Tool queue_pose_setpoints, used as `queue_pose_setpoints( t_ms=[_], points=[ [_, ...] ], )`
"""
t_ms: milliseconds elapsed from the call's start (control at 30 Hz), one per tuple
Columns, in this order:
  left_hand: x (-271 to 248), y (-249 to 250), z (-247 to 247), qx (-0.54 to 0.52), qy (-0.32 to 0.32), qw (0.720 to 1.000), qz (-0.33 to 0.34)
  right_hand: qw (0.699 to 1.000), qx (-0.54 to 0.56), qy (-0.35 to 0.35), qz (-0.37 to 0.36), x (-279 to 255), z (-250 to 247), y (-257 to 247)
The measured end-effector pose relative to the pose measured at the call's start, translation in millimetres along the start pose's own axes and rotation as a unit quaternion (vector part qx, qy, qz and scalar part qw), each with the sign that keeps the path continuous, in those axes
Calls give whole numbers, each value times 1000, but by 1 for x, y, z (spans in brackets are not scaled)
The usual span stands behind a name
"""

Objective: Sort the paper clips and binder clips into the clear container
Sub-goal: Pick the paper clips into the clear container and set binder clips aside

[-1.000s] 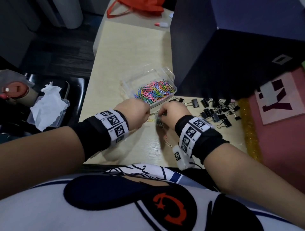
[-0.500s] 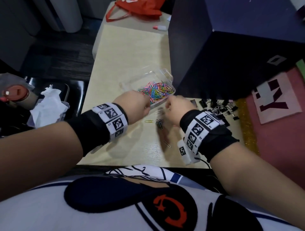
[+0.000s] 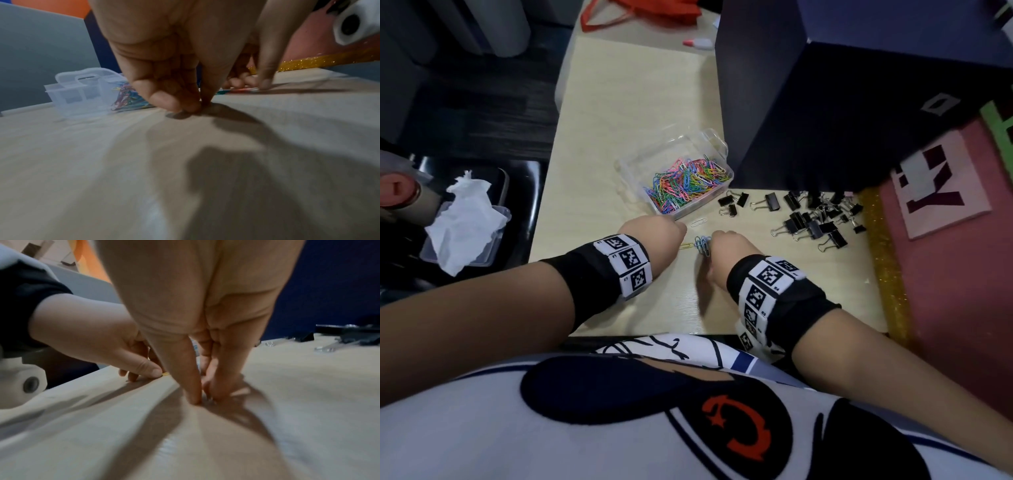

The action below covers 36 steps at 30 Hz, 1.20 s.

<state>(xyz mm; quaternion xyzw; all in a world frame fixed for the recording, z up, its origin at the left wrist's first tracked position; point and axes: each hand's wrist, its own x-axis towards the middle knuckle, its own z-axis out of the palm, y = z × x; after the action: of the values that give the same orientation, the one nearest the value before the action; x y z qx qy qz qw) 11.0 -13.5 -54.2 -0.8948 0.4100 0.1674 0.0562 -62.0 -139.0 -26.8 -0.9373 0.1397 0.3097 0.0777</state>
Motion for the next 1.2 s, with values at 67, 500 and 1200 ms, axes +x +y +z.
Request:
queue_pose_setpoints(
  t_ms=[67, 500, 1200],
  points=[
    [-2, 4, -2, -12, -1, 1000, -4, 999, 21, 37, -6, 2, -2, -1],
    [0, 6, 1, 13, -9, 1000, -3, 981, -7, 109, -158, 16, 8, 16],
    [-7, 7, -7, 17, -40, 999, 12, 986, 107, 115, -57, 17, -24, 15]
  ],
)
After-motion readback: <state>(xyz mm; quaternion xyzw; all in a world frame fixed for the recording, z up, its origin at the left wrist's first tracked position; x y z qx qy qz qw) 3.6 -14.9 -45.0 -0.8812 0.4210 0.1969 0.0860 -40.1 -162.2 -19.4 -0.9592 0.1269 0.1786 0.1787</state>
